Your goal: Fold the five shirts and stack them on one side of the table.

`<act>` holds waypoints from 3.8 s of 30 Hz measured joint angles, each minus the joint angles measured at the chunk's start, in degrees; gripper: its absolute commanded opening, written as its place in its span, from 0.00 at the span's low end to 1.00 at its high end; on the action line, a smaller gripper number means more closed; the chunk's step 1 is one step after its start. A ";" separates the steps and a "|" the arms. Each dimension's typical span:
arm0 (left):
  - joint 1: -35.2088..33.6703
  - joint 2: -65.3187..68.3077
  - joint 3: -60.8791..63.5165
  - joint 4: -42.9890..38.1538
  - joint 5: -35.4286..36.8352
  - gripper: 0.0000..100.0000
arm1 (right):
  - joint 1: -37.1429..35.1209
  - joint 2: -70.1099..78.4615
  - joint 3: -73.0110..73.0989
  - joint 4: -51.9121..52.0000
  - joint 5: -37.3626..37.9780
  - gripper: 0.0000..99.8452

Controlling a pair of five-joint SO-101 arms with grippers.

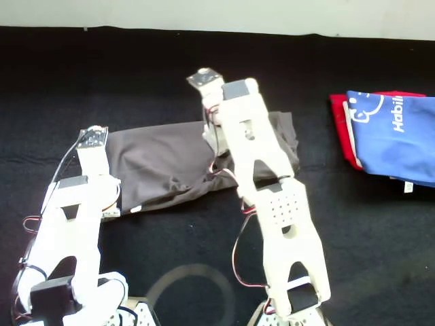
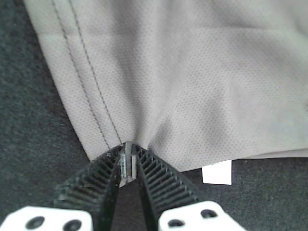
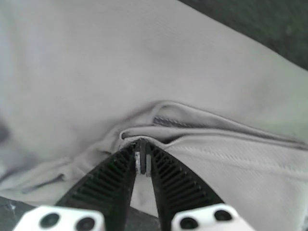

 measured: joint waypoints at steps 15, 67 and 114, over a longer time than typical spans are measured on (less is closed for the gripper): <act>0.00 0.35 -0.88 0.35 0.18 0.01 | 1.05 -1.49 -10.64 5.01 0.00 0.01; -4.22 53.89 -65.93 39.74 6.95 0.01 | 5.80 -59.96 36.48 6.68 0.00 0.14; 22.68 22.77 -74.90 58.64 -4.66 0.01 | 41.14 -136.09 148.57 -41.85 4.57 0.01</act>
